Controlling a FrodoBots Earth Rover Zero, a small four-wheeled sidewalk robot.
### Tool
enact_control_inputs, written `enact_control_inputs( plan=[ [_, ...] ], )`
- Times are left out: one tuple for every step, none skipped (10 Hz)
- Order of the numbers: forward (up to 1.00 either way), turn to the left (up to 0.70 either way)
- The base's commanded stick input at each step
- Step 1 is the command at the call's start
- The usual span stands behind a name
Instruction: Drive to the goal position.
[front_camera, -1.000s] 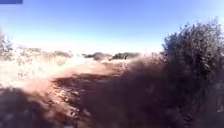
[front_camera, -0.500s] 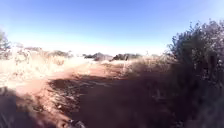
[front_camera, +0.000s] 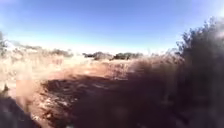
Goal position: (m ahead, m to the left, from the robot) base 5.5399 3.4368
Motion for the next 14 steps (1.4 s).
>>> enact_control_inputs(
  plan=[
    [0.50, 0.00],
    [0.50, 0.00],
    [0.50, 0.00],
    [0.50, 0.00],
    [0.50, 0.00],
    [0.50, 0.00],
    [0.50, 0.00],
    [0.50, 0.00],
    [0.50, 0.07],
    [0.50, 0.32],
    [0.50, 0.38],
    [0.50, 0.00],
    [0.50, 0.00],
    [0.50, 0.00]
  ],
)
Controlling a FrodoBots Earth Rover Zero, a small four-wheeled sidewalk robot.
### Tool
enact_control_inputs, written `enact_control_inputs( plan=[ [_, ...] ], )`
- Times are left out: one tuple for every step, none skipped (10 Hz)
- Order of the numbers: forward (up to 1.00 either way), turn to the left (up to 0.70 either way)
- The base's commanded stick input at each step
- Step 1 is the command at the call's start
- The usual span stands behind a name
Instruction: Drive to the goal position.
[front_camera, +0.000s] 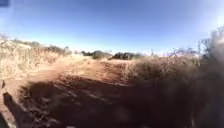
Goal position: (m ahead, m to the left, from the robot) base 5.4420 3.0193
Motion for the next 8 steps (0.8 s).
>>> enact_control_inputs(
  plan=[
    [0.50, 0.00],
    [0.50, 0.00],
    [0.50, 0.00],
    [0.50, 0.00],
    [0.50, 0.00],
    [0.50, 0.00],
    [0.50, 0.00],
    [0.50, 0.00]
  ],
)
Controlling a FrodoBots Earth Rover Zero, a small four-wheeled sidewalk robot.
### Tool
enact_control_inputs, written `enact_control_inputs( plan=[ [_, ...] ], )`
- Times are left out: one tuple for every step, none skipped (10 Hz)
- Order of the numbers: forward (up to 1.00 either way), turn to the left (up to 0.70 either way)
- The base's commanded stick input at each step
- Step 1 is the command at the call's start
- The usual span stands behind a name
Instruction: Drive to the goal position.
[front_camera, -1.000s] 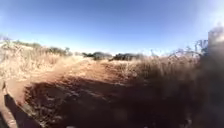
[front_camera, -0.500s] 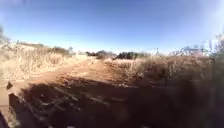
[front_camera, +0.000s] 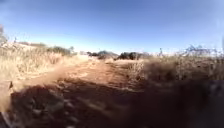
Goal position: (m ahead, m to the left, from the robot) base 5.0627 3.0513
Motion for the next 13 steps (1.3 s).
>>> enact_control_inputs(
  plan=[
    [0.50, 0.00],
    [0.50, 0.00],
    [0.50, 0.00],
    [0.50, 0.00],
    [0.50, 0.00],
    [0.50, 0.00],
    [0.50, 0.00],
    [0.50, 0.00],
    [0.50, 0.00],
    [0.50, 0.00],
    [0.50, 0.00],
    [0.50, 0.00],
    [0.50, 0.00]
  ],
)
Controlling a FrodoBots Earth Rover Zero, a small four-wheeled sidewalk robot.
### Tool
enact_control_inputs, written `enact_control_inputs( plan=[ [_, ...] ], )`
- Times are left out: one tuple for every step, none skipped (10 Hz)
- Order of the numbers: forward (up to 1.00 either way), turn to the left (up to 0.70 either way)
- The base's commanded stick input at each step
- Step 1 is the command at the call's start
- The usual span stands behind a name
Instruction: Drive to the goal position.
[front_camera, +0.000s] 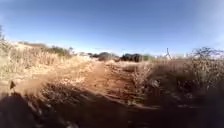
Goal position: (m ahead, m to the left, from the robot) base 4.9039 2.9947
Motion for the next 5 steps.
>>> enact_control_inputs(
  plan=[
    [0.50, 0.00],
    [0.50, 0.00],
    [0.50, 0.00],
    [0.50, 0.00],
    [0.50, 0.00]
  ],
)
